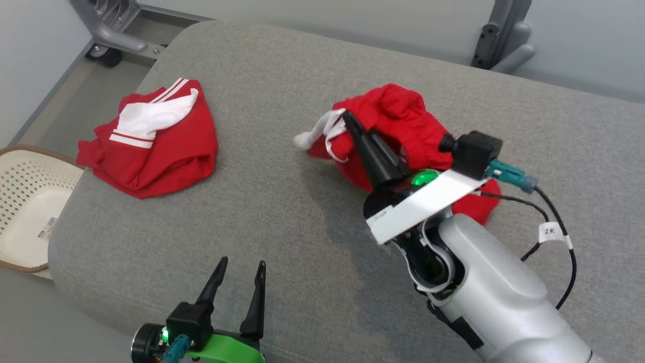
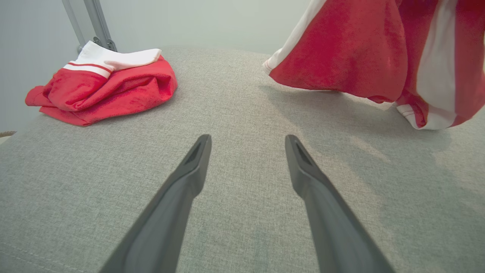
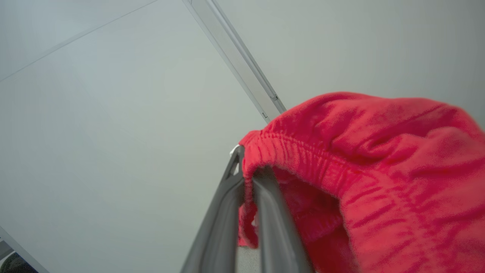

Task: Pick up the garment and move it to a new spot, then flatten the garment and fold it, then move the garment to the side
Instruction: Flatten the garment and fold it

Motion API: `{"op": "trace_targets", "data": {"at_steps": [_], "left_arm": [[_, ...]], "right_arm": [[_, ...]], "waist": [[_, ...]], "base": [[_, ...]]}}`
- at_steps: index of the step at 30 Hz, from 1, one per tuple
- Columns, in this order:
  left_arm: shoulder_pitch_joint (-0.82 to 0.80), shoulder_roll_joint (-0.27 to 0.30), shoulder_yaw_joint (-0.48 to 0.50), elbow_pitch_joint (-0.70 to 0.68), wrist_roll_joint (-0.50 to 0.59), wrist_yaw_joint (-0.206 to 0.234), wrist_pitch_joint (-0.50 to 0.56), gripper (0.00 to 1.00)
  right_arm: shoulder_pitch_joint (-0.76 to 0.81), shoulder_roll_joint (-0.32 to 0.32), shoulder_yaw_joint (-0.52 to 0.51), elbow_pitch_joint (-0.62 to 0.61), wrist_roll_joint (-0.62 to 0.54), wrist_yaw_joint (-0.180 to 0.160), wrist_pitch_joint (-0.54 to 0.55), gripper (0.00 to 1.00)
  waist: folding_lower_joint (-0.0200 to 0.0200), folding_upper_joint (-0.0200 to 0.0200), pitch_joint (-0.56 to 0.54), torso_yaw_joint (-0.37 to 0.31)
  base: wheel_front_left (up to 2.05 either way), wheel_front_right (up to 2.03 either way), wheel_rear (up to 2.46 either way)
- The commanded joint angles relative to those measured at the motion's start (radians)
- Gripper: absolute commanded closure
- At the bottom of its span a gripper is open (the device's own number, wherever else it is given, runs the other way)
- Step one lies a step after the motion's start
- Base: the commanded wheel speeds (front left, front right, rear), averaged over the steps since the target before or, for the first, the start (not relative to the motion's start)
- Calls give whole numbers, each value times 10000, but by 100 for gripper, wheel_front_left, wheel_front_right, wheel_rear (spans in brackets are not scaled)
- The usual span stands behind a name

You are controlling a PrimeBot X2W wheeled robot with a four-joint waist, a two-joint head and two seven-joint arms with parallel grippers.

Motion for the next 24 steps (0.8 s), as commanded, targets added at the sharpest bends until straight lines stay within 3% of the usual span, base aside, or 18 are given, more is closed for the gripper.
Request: {"op": "trace_targets", "data": {"at_steps": [1,5,8,11,17,18,19,20,21,24], "left_arm": [[181,19,6,47,84,-67,-4,0],[354,19,149,155,153,-87,-6,0],[493,19,242,187,196,-115,-4,0],[557,18,309,196,150,-123,-4,0],[314,19,234,227,52,-167,-4,0],[272,19,210,244,64,-169,-4,0],[248,21,204,259,40,-165,-4,0],[231,21,197,259,50,-165,-4,0],[224,22,207,266,50,-141,-4,0],[170,21,249,285,88,-103,-4,0]], "right_arm": [[-98,-23,-100,-229,663,4,-5,100],[-344,98,-730,-1225,4030,4,118,100],[-193,-395,-1339,-1052,5519,4,570,100],[287,-1115,-1484,109,5739,2,937,100],[1139,-2233,-1174,3186,4834,5,998,100],[1267,-2303,-1119,3642,4711,4,986,90],[1297,-2364,-931,3836,4454,5,1013,61],[1332,-2375,-814,4043,4380,5,947,24],[1367,-2420,-760,4251,4232,4,822,0],[1281,-2489,-453,4562,3625,4,384,0]], "waist": [[0,88,-391,-279],[0,88,-645,-461],[0,88,-758,-653],[0,88,-782,-915],[0,88,-626,-1446],[0,88,-596,-1527],[0,88,-571,-1612],[0,88,-552,-1707],[0,88,-545,-1796],[0,88,-595,-2062]], "base": [[0,0,0],[0,0,0],[0,0,0],[0,0,0],[0,0,0],[0,0,0],[0,0,0],[0,0,0],[0,0,0],[0,0,0]]}}
